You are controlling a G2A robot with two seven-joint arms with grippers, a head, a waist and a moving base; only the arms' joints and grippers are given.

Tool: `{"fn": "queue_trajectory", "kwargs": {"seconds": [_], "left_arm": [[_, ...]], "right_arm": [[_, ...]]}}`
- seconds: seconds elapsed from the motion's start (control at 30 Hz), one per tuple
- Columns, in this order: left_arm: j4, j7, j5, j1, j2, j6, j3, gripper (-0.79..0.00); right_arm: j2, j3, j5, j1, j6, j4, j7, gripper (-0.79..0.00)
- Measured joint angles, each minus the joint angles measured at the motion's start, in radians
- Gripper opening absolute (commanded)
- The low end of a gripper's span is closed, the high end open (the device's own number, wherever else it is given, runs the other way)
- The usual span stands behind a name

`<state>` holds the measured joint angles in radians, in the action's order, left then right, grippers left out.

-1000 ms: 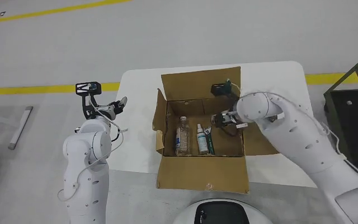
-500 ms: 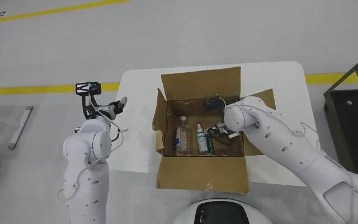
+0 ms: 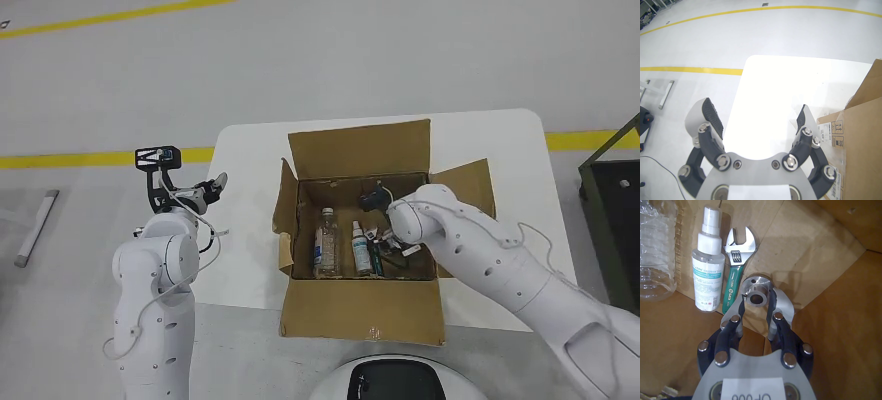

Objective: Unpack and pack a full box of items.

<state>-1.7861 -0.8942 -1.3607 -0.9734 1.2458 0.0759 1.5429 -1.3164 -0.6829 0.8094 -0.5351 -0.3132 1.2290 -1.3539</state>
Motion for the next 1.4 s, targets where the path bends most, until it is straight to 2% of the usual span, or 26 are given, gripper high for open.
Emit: {"fn": "queue_trajectory", "kwargs": {"seconds": [0.13,0.23,0.27,0.33,0.37,0.53,0.7,0.83,0.97,1.07,1.2,1.3,1.37,1.4], "left_arm": [[0.0,0.0,0.0,0.0,0.0,0.0,0.0,0.0],[0.0,0.0,0.0,0.0,0.0,0.0,0.0,0.0],[0.0,0.0,0.0,0.0,0.0,0.0,0.0,0.0],[0.0,0.0,0.0,0.0,0.0,0.0,0.0,0.0],[0.0,0.0,0.0,0.0,0.0,0.0,0.0,0.0],[0.0,0.0,0.0,0.0,0.0,0.0,0.0,0.0],[0.0,0.0,0.0,0.0,0.0,0.0,0.0,0.0],[0.0,0.0,0.0,0.0,0.0,0.0,0.0,0.0],[0.0,0.0,0.0,0.0,0.0,0.0,0.0,0.0],[0.0,0.0,0.0,0.0,0.0,0.0,0.0,0.0],[0.0,0.0,0.0,0.0,0.0,0.0,0.0,0.0],[0.0,0.0,0.0,0.0,0.0,0.0,0.0,0.0],[0.0,0.0,0.0,0.0,0.0,0.0,0.0,0.0],[0.0,0.0,0.0,0.0,0.0,0.0,0.0,0.0]], "right_arm": [[-0.002,-0.017,-0.006,0.002,-0.002,0.002,0.01,-0.499],[0.004,-0.063,-0.031,0.003,-0.013,0.041,0.022,-0.548],[0.008,-0.085,-0.039,0.002,-0.018,0.061,0.025,-0.594],[0.023,-0.148,-0.054,-0.008,-0.031,0.126,0.031,-0.773],[0.034,-0.194,-0.063,-0.019,-0.035,0.176,0.037,-0.785],[0.086,-0.448,-0.104,-0.123,-0.021,0.43,0.101,-0.785],[0.126,-0.738,-0.165,-0.286,-0.014,0.644,0.155,-0.785],[0.14,-0.896,-0.221,-0.405,0.003,0.739,0.19,-0.785],[0.138,-1.022,-0.426,-0.52,0.027,0.752,0.266,-0.785],[0.137,-1.031,-0.548,-0.527,0.035,0.749,0.267,-0.785],[0.136,-1.027,-0.47,-0.527,0.036,0.75,0.265,-0.785],[0.142,-0.985,-0.486,-0.563,0.08,0.771,0.258,-0.785],[0.146,-0.968,-0.431,-0.575,0.095,0.787,0.261,-0.785],[0.147,-0.97,-0.375,-0.582,0.107,0.793,0.299,-0.785]]}}
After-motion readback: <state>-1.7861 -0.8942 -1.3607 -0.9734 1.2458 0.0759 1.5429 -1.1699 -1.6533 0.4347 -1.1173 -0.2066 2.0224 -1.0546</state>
